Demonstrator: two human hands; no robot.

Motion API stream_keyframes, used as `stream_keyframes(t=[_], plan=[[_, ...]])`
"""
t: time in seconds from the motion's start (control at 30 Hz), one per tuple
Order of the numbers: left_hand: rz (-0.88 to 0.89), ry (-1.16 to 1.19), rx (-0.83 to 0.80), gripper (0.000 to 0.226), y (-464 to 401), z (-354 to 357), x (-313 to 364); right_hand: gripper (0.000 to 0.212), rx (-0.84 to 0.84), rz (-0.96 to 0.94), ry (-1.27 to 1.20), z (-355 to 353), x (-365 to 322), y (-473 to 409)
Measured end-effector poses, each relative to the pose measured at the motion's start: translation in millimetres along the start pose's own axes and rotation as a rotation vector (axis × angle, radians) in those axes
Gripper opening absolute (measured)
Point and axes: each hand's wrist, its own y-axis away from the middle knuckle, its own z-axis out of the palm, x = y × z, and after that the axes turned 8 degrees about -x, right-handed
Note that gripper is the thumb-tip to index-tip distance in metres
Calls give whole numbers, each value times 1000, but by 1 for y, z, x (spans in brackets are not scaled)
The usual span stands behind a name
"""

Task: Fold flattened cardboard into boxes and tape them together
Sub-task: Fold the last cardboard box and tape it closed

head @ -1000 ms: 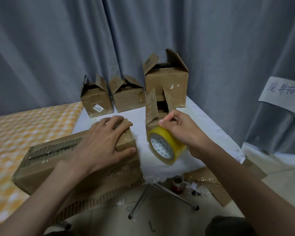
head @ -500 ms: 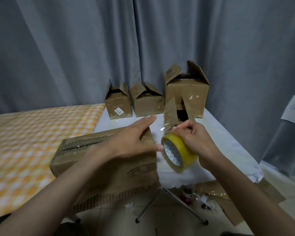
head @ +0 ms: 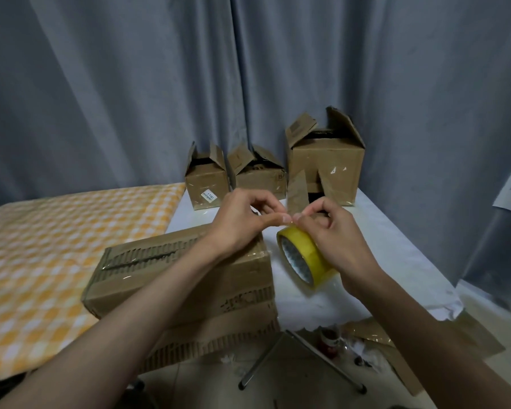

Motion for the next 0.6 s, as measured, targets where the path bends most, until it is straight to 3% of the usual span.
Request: stream_keyframes(t=[0.1,0.23,0.5,0.6], plan=[[-13,76,4,9,-1,2,-5,14,-28,11,42,2,3,3],[-34,188,-26,7,-2,1,-12,32,-117,123,-107,0,1,9],[-144,482,-33,12,-7,1,-27,9,-247,181,-142,-18,-12,19],[-156,530,-24,13,-7,2,-29,15,-290,170,-105,-17,-15,26]])
